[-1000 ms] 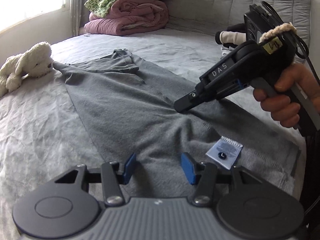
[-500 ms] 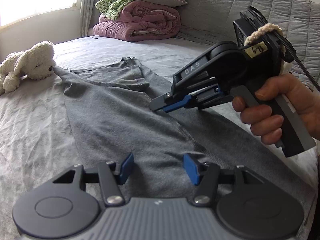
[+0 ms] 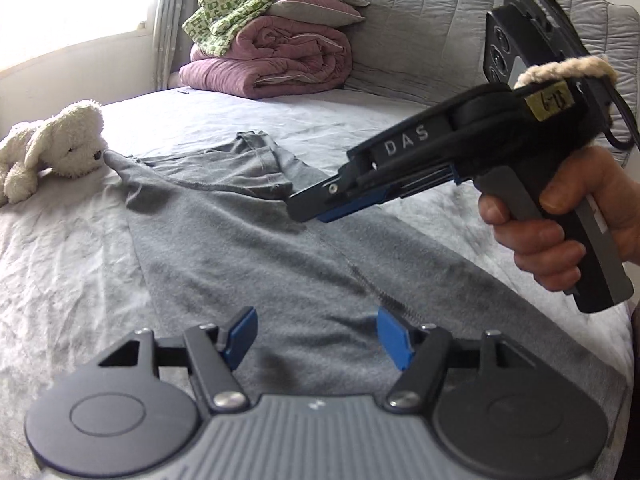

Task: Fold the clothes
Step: 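Open both grippers and pull them back from the flattened shirt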

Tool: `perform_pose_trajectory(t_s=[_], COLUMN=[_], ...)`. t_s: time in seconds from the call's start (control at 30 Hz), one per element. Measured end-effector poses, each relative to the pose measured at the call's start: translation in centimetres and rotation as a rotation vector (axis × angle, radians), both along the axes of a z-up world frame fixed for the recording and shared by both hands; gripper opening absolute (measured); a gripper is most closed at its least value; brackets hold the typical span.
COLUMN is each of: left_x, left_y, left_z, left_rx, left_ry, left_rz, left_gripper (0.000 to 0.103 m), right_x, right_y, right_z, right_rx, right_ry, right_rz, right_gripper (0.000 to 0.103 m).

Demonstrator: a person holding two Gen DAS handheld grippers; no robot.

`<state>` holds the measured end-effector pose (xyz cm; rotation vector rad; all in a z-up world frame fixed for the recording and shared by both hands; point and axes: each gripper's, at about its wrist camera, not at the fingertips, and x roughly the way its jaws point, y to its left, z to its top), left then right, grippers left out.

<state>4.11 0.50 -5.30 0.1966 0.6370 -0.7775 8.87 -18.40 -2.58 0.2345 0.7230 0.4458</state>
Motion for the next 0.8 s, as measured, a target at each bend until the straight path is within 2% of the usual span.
perform_pose_trajectory(t_s=[0.1, 0.23, 0.4, 0.5, 0.63, 0.8], left_x=[-1.3, -2.9, -6.2, -8.9, -12.0, -13.7], left_y=[-0.4, 0.7, 3.0, 4.0, 4.8, 6.0], left_z=[-0.5, -0.3, -0.4, -0.5, -0.4, 1.2], left_rx=[0.056, 0.056, 0.018, 0.005, 0.03, 0.057], left_ry=[-0.027, -0.007, 0.009, 0.018, 0.014, 0.052], left_rz=[-0.036, -0.063, -0.078, -0.119, -0.153, -0.244], left_gripper=[0.068, 0.068, 0.068, 0.068, 0.069, 0.07], right_x=[-1.5, -4.9, -9.4, -12.3, -15.5, -17.1], right_y=[1.6, 1.2, -0.1, -0.9, -2.6, -3.3], right_z=[-1.4, -2.3, -2.7, -2.8, -2.7, -1.5], right_rx=[-0.157, -0.26, -0.298, -0.324, -0.321, -0.343], right_ry=[-0.004, -0.065, -0.115, -0.141, -0.14, -0.107], right_rz=[0.072, 0.131, 0.194, 0.241, 0.292, 0.356], right_gripper=[0.033, 0.033, 0.033, 0.033, 0.033, 0.033])
